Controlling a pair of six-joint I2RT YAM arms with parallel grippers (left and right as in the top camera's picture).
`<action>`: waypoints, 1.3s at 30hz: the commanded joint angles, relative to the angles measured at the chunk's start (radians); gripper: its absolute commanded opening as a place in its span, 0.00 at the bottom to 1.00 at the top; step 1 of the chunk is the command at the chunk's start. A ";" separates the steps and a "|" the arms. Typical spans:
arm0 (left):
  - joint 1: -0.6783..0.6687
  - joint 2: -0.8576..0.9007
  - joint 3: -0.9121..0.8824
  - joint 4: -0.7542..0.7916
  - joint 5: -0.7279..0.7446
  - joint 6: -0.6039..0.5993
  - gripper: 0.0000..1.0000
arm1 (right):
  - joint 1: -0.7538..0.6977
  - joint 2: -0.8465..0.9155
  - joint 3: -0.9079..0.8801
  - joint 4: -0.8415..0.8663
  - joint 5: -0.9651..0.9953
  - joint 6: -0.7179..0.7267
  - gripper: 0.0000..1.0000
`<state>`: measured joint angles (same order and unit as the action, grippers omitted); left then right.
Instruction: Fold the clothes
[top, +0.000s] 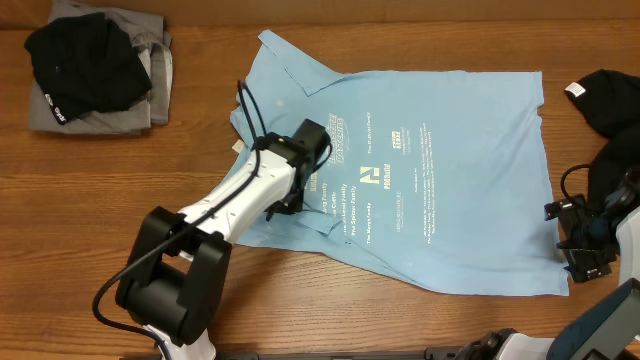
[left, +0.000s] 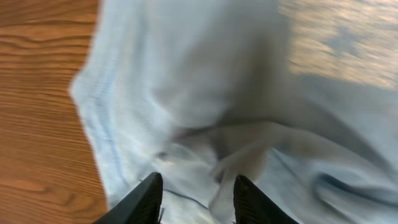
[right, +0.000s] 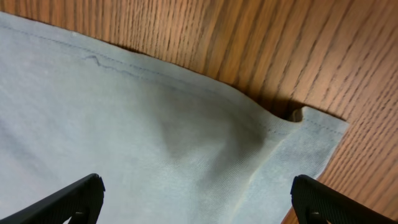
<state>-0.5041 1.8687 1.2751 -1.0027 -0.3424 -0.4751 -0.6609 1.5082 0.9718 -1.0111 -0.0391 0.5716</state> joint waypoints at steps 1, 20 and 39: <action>0.060 0.011 0.018 -0.002 -0.036 0.010 0.40 | -0.001 -0.025 -0.002 0.003 -0.032 -0.004 1.00; -0.003 -0.058 0.068 -0.142 0.357 0.227 0.39 | -0.001 -0.025 -0.002 0.014 -0.032 -0.003 1.00; -0.040 0.105 0.049 -0.093 0.561 0.224 0.37 | -0.001 -0.025 -0.002 0.003 -0.034 -0.004 1.00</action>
<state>-0.5385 1.9163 1.3300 -1.0847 0.1913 -0.2615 -0.6609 1.5082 0.9718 -1.0061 -0.0715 0.5716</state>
